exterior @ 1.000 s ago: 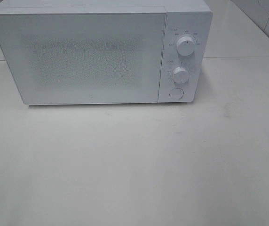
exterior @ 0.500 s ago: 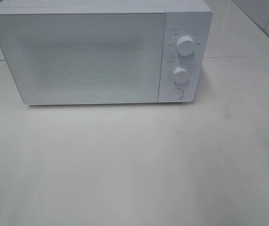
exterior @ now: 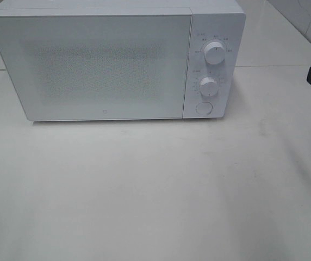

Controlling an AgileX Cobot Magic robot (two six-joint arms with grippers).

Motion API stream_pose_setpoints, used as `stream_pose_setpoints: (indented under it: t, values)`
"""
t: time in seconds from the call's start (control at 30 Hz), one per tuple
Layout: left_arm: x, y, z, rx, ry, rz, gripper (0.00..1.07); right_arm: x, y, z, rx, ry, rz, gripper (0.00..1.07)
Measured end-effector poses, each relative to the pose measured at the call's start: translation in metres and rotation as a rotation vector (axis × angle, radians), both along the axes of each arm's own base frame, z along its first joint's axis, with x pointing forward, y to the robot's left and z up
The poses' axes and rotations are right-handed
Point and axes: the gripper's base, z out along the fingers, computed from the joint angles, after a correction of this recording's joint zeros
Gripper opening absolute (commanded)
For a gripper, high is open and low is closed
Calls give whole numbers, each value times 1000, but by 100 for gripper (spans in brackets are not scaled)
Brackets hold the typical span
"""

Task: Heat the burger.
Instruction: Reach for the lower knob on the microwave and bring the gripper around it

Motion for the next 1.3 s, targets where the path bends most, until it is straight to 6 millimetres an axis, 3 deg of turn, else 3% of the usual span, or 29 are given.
stream_pose_setpoints:
  t: [0.27,0.47,0.53,1.1,1.17,1.3]
  values:
    - [0,0,0,0,0,0,100,12,3,-33,-29,-68,-28,71]
    - [0,0,0,0,0,0,100,13,11,-46,-65,-75,-30,71]
    - [0,0,0,0,0,0,100,17,24,-54,-91,-93,-25,71]
    - [0,0,0,0,0,0,100,13,70,-80,-104,-128,-69,72]
    - [0,0,0,0,0,0,100,14,87,-84,-101,-111,-75,76]
    - [0,0,0,0,0,0,100,17,100,-88,-104,-98,-68,79]
